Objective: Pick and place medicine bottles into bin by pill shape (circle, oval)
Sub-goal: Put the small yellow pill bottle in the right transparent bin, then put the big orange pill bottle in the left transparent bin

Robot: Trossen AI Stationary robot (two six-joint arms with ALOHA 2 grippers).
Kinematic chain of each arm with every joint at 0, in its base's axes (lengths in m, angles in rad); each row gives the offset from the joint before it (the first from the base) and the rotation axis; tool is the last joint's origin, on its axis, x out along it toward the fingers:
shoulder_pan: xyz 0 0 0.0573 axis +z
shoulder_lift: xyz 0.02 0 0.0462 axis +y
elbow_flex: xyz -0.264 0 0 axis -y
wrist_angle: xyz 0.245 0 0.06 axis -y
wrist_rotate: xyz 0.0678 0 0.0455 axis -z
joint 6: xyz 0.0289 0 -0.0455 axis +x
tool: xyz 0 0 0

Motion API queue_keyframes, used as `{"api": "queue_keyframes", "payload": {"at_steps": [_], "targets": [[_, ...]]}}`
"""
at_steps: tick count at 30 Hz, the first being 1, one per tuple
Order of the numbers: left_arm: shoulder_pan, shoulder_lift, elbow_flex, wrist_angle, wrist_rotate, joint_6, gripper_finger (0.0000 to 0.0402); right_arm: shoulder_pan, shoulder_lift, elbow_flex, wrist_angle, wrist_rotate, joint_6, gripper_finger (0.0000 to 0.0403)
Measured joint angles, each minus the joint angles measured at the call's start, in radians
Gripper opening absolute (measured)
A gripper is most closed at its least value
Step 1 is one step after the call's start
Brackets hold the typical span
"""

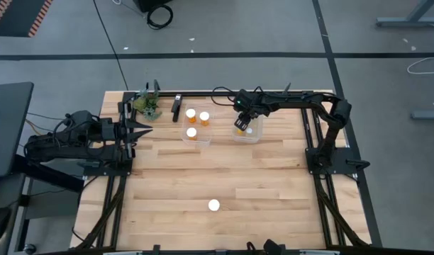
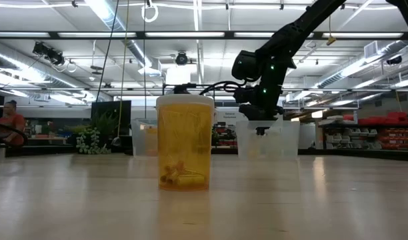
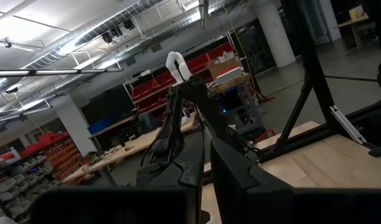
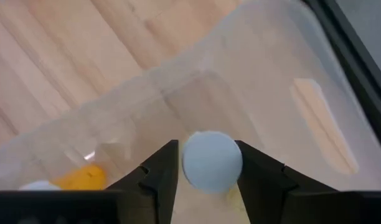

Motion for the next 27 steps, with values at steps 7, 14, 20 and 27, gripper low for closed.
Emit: {"api": "queue_keyframes", "payload": {"at_steps": [7,14,20,27], "targets": [[0.000,0.000,0.000,0.000,0.000,0.000,0.0036,0.000,0.001,0.000,0.003,0.000,-0.003,0.0185],[0.000,0.000,0.000,0.000,0.000,0.000,0.0035,0.002,0.000,0.001,-0.002,0.001,-0.003,0.0194],[0.000,0.000,0.000,0.000,0.000,0.000,0.0041,0.002,-0.003,0.003,-0.005,0.001,-0.003,0.0194],[0.000,0.000,0.000,0.000,0.000,0.000,0.0032,0.002,-0.070,0.005,-0.025,0.005,0.009,0.0194]]}}
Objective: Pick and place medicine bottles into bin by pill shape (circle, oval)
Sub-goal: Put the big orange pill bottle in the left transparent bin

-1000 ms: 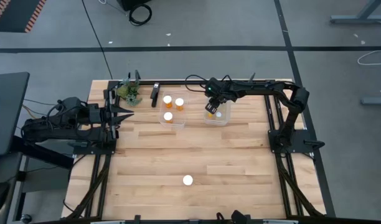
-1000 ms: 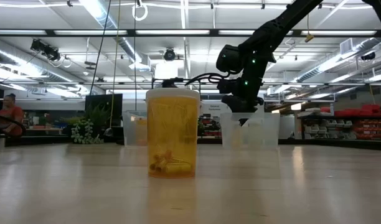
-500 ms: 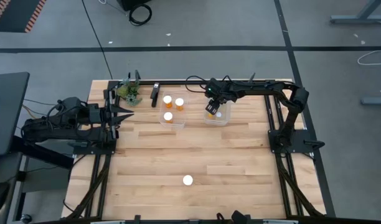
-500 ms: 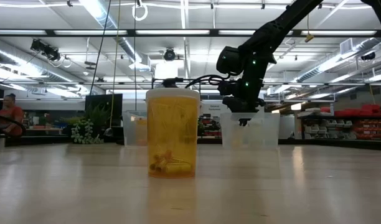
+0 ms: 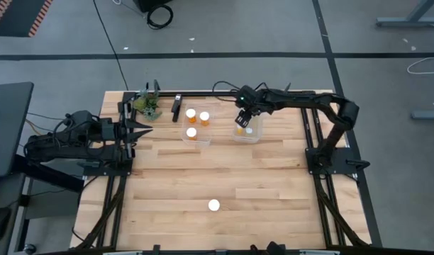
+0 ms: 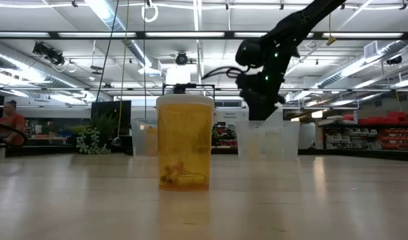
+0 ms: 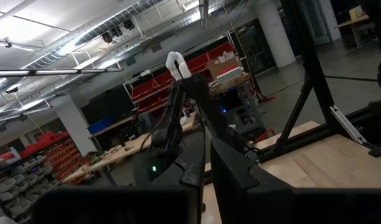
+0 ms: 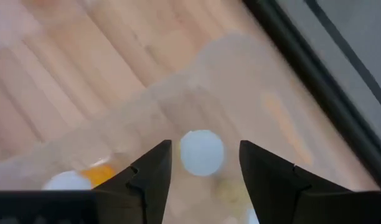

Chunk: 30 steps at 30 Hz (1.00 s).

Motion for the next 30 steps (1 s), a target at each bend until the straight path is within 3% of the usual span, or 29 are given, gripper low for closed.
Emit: {"api": "queue_keyframes", "payload": {"at_steps": [17,30], "targets": [[0.000,0.000,0.000,0.001,0.000,0.000,0.0034,0.103,-0.373,0.001,-0.029,-0.050,0.063,0.0228],[0.000,0.000,0.000,0.001,0.000,0.000,0.0033,0.230,-0.462,0.001,-0.041,-0.048,0.096,0.0228]]}}
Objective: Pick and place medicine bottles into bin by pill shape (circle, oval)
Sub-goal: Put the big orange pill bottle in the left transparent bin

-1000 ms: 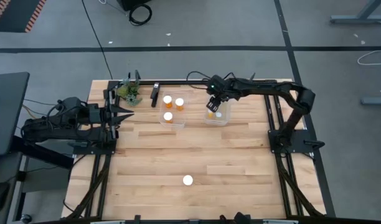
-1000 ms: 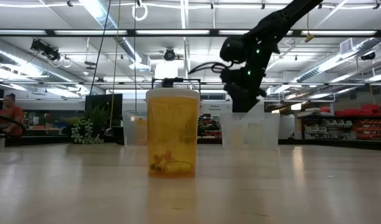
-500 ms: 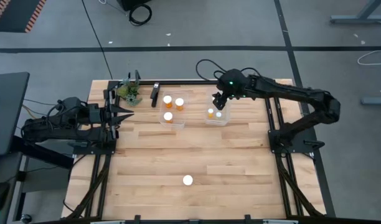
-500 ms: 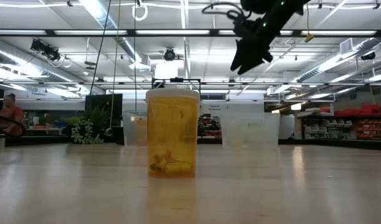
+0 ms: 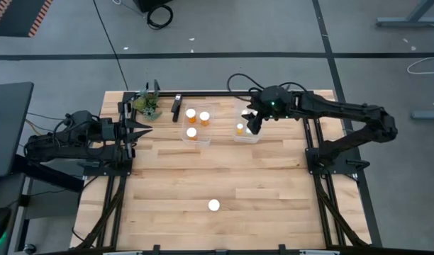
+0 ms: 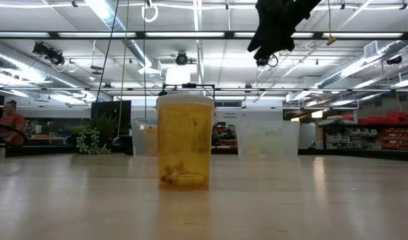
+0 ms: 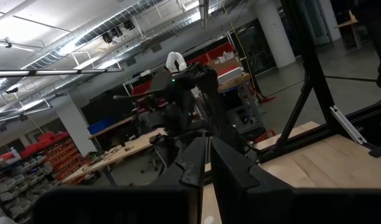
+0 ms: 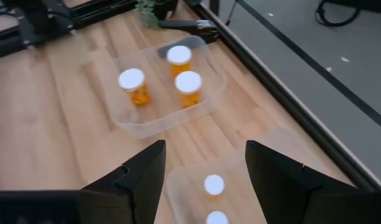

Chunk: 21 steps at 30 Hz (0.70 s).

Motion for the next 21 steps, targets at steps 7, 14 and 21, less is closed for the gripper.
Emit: {"api": "queue_keyframes", "payload": {"at_steps": [7,14,21], "targets": [[0.000,0.000,0.000,0.000,0.000,0.000,0.0040,0.087,0.016,0.000,0.002,0.028,0.015,0.0228],[0.000,0.000,0.000,0.001,0.000,0.000,0.0034,0.171,0.016,0.000,0.004,0.060,0.034,0.0228],[0.000,0.000,0.000,0.002,0.000,0.000,0.0038,0.272,0.017,0.000,0.062,0.064,0.035,0.0228]]}}
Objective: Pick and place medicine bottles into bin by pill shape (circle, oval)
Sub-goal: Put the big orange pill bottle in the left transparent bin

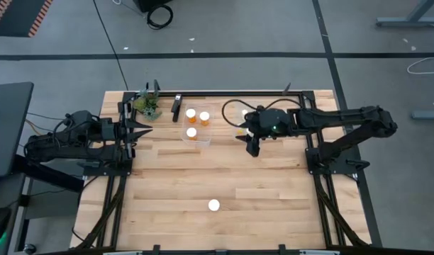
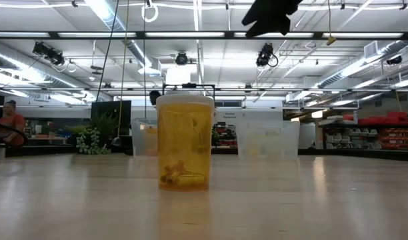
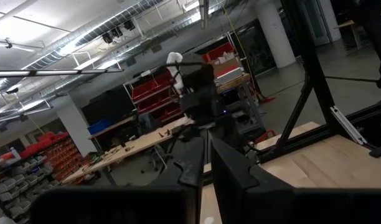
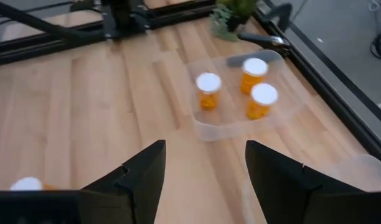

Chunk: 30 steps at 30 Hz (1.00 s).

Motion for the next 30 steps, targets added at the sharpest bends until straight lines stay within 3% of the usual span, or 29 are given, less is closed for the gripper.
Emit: {"api": "queue_keyframes", "payload": {"at_steps": [12,30], "targets": [[0.000,0.000,0.000,0.004,0.000,0.000,0.0033,0.159,0.067,0.000,0.052,0.091,0.002,0.0228],[0.000,0.000,0.000,0.004,0.000,-0.002,0.0035,0.262,0.236,-0.001,0.139,0.093,0.011,0.0228]]}}
